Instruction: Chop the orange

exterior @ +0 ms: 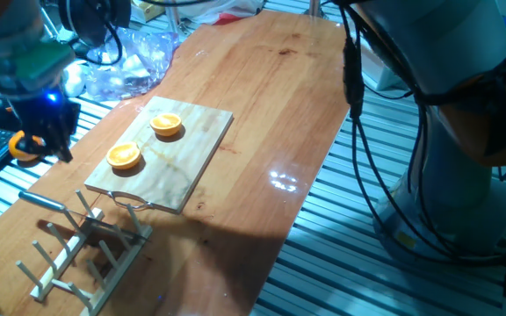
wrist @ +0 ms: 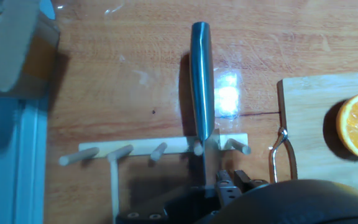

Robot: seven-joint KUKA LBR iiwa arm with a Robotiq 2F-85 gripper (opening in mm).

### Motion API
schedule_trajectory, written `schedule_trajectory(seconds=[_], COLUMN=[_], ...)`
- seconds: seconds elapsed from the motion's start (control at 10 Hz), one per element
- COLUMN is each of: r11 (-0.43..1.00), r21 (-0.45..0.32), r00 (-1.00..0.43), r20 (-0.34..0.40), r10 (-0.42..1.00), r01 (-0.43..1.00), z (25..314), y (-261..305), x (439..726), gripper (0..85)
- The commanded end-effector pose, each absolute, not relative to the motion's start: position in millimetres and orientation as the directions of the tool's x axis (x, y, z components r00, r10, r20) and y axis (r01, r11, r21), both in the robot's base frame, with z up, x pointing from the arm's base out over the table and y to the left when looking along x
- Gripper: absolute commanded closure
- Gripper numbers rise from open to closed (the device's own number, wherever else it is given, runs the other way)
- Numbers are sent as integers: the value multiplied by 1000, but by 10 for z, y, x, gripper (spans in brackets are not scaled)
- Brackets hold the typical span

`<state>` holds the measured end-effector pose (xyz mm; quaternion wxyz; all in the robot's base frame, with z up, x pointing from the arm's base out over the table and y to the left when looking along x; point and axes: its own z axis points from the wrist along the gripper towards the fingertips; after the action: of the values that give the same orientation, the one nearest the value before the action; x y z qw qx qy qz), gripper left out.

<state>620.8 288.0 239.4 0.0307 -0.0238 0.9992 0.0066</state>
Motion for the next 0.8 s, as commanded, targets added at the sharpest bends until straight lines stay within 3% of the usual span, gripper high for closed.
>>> schedule_trajectory(seconds=[0.0, 0.3, 0.7], r11=[999, 999, 999], r21=[8, 17, 20], r00=[-997, -997, -997], r20=[-59, -58, -60], r10=[-47, -45, -48], r01=[-48, -47, -50], z=[2437, 2620, 2640], y=[2854, 2943, 2977], x=[6227, 6276, 6259], gripper=[850, 850, 850])
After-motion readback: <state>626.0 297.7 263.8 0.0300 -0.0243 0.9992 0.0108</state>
